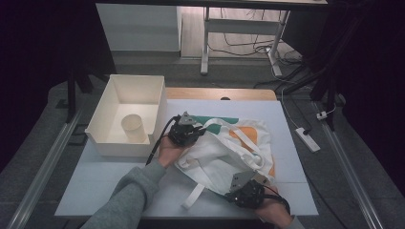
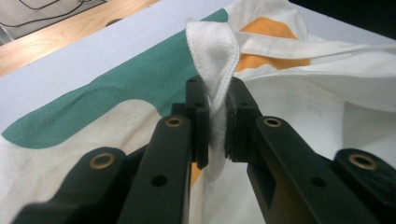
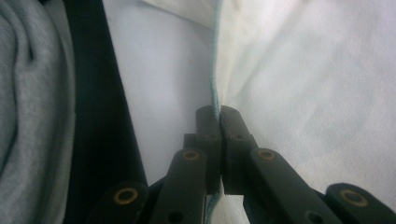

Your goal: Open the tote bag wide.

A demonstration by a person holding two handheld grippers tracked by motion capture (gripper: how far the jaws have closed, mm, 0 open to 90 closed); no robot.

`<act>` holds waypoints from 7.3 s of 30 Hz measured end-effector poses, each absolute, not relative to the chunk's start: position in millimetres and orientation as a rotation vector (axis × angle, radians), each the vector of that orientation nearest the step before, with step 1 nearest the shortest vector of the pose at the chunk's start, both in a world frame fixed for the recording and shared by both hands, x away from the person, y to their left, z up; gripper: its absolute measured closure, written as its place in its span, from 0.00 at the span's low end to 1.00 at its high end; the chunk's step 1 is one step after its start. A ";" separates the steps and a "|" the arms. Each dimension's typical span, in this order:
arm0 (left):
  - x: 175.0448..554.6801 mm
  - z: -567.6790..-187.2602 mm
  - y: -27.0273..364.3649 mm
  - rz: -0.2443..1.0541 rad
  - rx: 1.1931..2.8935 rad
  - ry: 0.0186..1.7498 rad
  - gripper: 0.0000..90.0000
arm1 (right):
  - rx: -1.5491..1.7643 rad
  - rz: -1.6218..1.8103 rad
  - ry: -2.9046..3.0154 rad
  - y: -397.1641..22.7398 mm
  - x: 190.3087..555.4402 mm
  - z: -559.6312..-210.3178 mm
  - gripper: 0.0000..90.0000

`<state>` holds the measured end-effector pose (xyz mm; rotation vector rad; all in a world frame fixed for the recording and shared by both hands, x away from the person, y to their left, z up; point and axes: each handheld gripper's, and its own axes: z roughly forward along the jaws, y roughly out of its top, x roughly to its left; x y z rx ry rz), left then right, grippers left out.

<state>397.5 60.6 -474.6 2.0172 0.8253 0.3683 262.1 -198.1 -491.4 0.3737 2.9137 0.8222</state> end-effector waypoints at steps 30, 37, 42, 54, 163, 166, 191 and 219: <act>395.6 -473.1 62.1 0.315 2.016 0.791 0.90 | 0.613 0.916 2.463 -187.8 342.3 -436.9 0.63; 393.5 -472.6 60.7 0.310 2.026 0.774 0.89 | 0.646 0.875 2.554 -181.1 367.7 -448.0 0.96; 386.0 -466.5 58.1 0.307 2.025 0.734 0.83 | 0.693 0.901 2.505 -187.5 372.0 -443.3 0.98; 351.2 -437.2 46.1 0.274 2.034 0.536 0.67 | 0.851 1.008 2.450 -208.4 399.3 -450.3 0.98; 330.5 -479.9 10.6 0.094 2.396 0.232 0.96 | 1.104 1.006 2.329 -237.2 465.0 -480.4 0.94; 329.5 -475.7 12.4 0.108 2.359 0.240 0.87 | 1.071 1.031 2.302 -236.6 457.4 -468.8 0.78; 366.4 -452.9 51.2 0.320 2.181 0.629 0.52 | 0.889 1.147 2.380 -221.2 350.3 -410.7 0.52; 376.5 -473.4 49.4 0.263 2.302 0.657 0.92 | 0.963 0.860 2.491 -238.8 301.0 -416.9 0.71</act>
